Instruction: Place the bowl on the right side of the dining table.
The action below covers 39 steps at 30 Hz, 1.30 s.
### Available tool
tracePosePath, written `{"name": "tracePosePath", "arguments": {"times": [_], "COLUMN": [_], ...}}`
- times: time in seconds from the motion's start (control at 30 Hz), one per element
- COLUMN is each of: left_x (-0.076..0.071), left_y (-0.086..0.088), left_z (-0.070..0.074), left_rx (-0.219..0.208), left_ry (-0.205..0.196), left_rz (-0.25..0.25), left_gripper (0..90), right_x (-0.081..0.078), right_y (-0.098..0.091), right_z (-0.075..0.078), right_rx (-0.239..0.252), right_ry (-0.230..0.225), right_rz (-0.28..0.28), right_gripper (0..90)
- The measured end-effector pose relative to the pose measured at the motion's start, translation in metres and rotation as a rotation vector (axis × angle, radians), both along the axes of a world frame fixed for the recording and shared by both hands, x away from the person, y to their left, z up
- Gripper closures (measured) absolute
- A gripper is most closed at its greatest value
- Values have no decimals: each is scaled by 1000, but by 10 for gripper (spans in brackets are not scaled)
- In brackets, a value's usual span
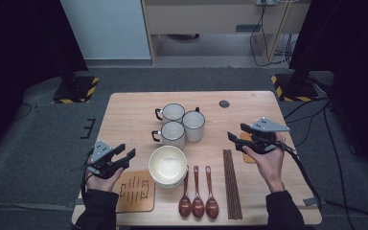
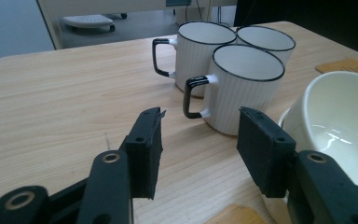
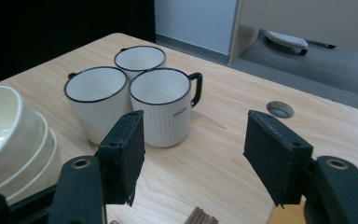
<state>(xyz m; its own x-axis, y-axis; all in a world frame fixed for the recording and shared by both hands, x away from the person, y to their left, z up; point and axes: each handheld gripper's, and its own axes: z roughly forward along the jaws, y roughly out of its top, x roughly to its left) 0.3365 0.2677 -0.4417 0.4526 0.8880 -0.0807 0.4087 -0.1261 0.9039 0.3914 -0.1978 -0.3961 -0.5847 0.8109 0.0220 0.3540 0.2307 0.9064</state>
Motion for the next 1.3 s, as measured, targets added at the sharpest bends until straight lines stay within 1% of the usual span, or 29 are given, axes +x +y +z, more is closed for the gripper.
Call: {"name": "tracePosePath", "arguments": {"times": [0.1,0.27,0.37,0.4,0.47,0.57,0.63,0.8,0.97,1.07,1.13,1.27,1.3], "left_x": [-2,-4,-5,-5,-5,-6,-6,-6,-6,-5,-5,-5,-5], "left_y": [-3,-7,-9,-10,-12,-15,-16,-20,-24,-28,-29,-33,-34], "left_z": [3,7,8,9,9,9,9,8,6,5,4,3,2], "left_rx": [-7,-16,-20,-21,-23,-26,-26,-33,-31,-31,-27,-25,-30], "left_ry": [-8,-17,-19,-20,-21,-19,-19,-19,-11,-8,-5,-1,0], "left_rz": [-10,-25,-32,-34,-40,-48,-55,-69,-84,-93,-101,-113,-114], "left_gripper": [501,504,510,512,515,522,522,527,526,525,525,524,524], "right_x": [-1,-2,-2,-2,-2,-1,-2,-2,-2,-3,-3,-4,-4], "right_y": [7,18,24,26,31,39,44,54,65,70,74,82,84], "right_z": [1,4,5,5,6,6,6,8,7,6,6,5,6], "right_rx": [3,-4,14,5,1,10,2,1,-21,-10,-17,-25,-23], "right_ry": [-8,-8,-2,-8,-7,-6,-7,-14,-17,-13,-17,-17,-14], "right_rz": [21,43,59,64,74,91,98,120,141,151,152,171,174], "right_gripper": [389,395,401,404,409,419,425,447,457,460,458,457,459]}}
